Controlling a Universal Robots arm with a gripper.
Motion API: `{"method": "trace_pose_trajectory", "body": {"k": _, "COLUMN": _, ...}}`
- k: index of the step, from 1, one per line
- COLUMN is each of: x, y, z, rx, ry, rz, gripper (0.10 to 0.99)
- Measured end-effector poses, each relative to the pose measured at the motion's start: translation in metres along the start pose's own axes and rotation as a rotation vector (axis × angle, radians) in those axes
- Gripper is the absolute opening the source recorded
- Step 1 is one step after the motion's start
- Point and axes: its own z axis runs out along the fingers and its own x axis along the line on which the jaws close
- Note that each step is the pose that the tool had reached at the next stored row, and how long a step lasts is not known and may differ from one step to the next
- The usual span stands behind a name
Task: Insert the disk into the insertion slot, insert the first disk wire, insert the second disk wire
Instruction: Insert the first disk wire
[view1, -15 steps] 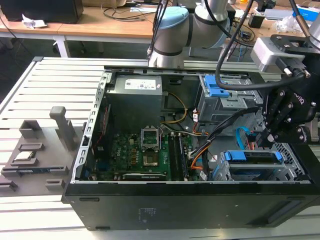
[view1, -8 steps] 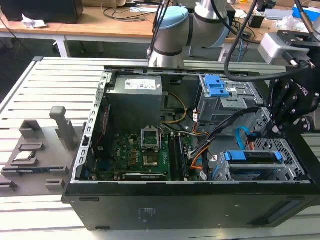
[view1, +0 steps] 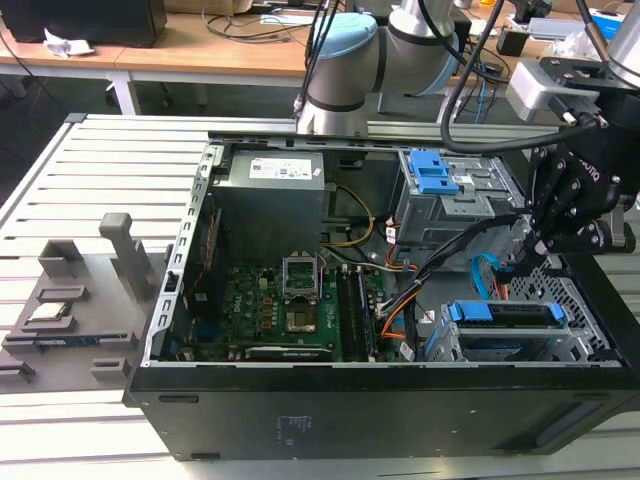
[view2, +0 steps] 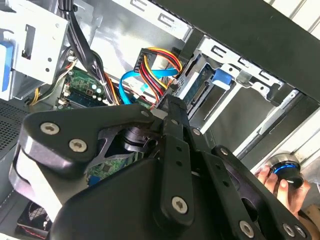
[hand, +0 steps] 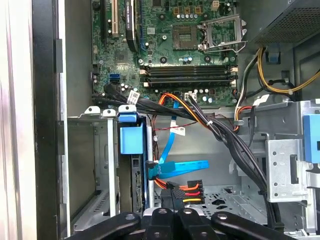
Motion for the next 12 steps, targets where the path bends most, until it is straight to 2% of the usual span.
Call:
{"method": "trace_pose_trajectory", "body": {"k": 1, "x": 0.0, "y": 0.0, "z": 0.0001, "rx": 0.0, "ry": -0.0001, "rz": 0.0, "gripper": 0.114}}
{"method": "trace_pose_trajectory", "body": {"k": 2, "x": 0.0, "y": 0.0, "z": 0.0002, "rx": 0.0, "ry": -0.0001, "rz": 0.0, "gripper": 0.235}}
{"method": "trace_pose_trajectory", "body": {"k": 3, "x": 0.0, "y": 0.0, "z": 0.0002, "rx": 0.0, "ry": -0.0001, "rz": 0.0, "gripper": 0.302}}
{"method": "trace_pose_trajectory", "body": {"k": 5, "x": 0.0, "y": 0.0, "z": 0.0006, "rx": 0.0, "ry": -0.0002, "rz": 0.0, "gripper": 0.302}}
{"method": "trace_pose_trajectory", "body": {"k": 9, "x": -0.0002, "y": -0.0003, "z": 0.0074, "rx": 0.0, "ry": 0.002, "rz": 0.0, "gripper": 0.302}}
{"method": "trace_pose_trajectory", "body": {"k": 12, "x": -0.0036, "y": -0.0003, "z": 0.0094, "rx": 0.0, "ry": 0.0022, "rz": 0.0, "gripper": 0.302}}
